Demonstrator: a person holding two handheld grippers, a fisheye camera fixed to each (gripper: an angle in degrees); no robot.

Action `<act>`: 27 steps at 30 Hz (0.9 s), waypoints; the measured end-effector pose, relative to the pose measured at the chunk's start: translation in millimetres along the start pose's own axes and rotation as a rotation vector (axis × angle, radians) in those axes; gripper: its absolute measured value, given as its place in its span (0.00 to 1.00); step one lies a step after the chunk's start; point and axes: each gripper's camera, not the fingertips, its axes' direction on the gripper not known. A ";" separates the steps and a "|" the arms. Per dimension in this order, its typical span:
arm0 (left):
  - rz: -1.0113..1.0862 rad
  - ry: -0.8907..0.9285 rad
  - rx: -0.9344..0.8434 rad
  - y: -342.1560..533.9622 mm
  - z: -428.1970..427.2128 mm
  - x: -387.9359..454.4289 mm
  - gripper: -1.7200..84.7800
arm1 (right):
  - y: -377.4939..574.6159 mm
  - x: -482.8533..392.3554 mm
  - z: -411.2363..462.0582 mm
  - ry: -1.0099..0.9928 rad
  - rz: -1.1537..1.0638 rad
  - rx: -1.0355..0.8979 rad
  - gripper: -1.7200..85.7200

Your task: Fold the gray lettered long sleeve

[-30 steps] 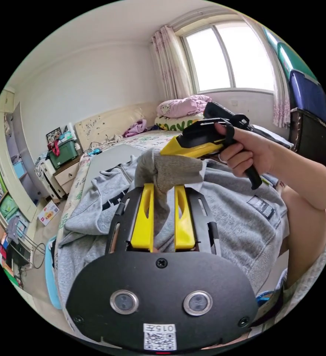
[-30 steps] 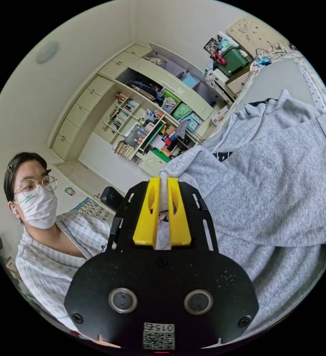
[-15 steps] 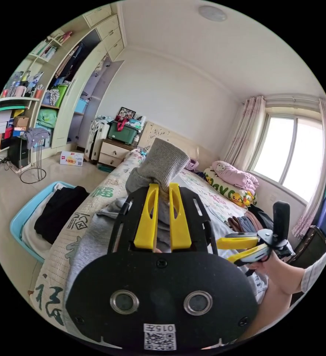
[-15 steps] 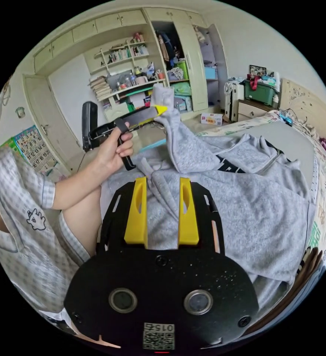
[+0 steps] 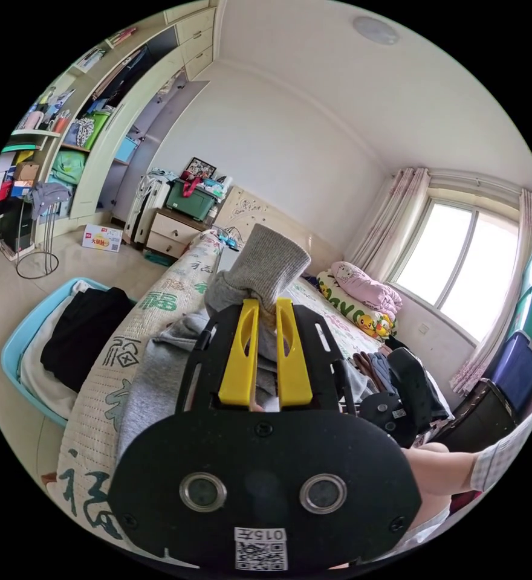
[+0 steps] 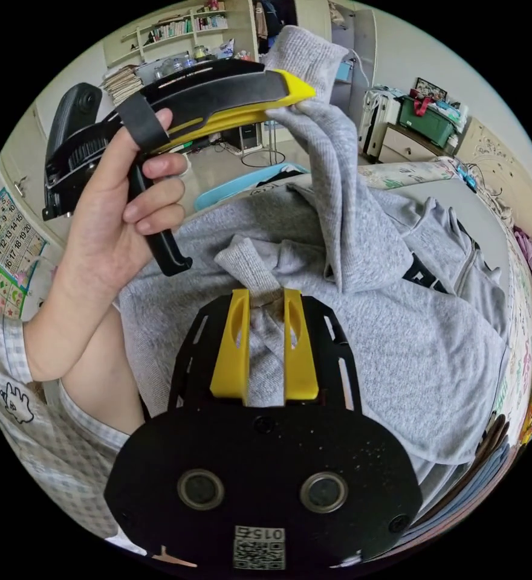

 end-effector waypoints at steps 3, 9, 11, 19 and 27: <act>-0.019 0.004 -0.001 -4.1 2.2 -7.1 0.07 | -7.5 12.9 -5.8 -0.065 0.068 0.026 0.10; -0.059 -0.015 0.005 -10.8 2.5 -22.1 0.07 | -12.5 61.2 -42.4 -0.290 0.240 0.180 0.09; -0.077 -0.024 0.020 -13.8 0.2 -27.9 0.07 | -11.6 82.6 -65.9 -0.300 0.290 0.240 0.09; 0.073 -0.200 0.022 -78.1 -30.6 -55.9 0.07 | 48.0 230.4 -243.3 -0.011 0.607 0.486 0.09; -0.209 -0.734 -0.094 -140.0 -51.9 -168.8 0.11 | 234.9 359.2 -364.5 0.708 1.333 0.374 0.10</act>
